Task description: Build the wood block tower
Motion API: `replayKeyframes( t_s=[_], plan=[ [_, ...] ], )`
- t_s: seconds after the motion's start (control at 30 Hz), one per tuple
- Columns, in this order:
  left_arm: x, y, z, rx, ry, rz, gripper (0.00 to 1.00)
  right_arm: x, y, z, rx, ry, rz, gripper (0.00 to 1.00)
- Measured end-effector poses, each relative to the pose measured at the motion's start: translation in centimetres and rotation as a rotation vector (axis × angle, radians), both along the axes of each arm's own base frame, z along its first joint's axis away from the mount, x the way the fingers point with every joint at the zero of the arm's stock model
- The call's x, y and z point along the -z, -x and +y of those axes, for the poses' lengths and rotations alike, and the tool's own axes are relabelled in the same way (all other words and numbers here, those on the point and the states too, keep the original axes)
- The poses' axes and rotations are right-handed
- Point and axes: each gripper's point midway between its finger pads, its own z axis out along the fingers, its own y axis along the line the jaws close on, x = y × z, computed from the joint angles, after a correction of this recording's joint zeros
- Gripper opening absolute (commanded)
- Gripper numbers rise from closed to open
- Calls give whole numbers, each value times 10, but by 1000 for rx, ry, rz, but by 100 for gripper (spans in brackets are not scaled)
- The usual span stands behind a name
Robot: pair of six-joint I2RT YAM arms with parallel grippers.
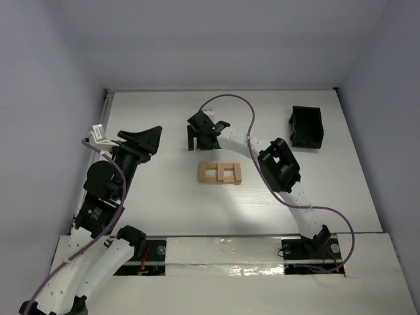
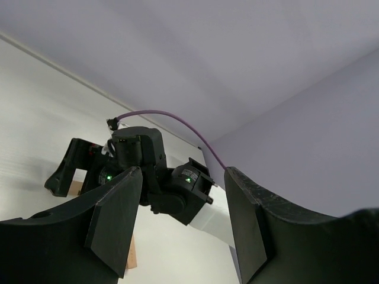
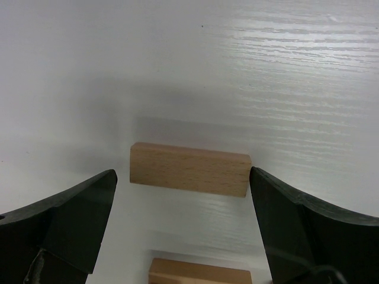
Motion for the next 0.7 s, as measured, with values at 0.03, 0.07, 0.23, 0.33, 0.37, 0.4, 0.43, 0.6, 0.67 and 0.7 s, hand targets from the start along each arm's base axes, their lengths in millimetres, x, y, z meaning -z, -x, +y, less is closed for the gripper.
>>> replayKeyframes(
  t_s=[0.03,0.07,0.23,0.33,0.37,0.4,0.43,0.6,0.67,0.7],
  plan=[
    [0,0,0,0,0,0,55,2,-1,1,0,2,1,100],
    [0,0,0,0,0,0,55,5,-2,2,-2,5,3,100],
    [0,0,0,0,-2,4,55,6,-4,2,-3,21,3,99],
    [-1,1,1,-3,-2,3,57,6,-4,0,0,26,1,96],
    [-1,1,1,-3,-1,2,58,6,-5,0,2,28,0,92],
    [-1,2,1,-3,0,0,58,6,-5,-1,3,31,-1,91],
    [-2,2,2,-3,1,-2,58,6,-5,-1,5,33,-3,89],
    [-2,2,1,1,1,-3,58,6,-6,-3,10,39,-6,69],
    [-1,1,1,1,-1,1,58,6,-6,-3,10,39,-6,64],
    [-1,1,0,1,-2,1,58,6,-6,-3,10,39,-6,64]
  ],
)
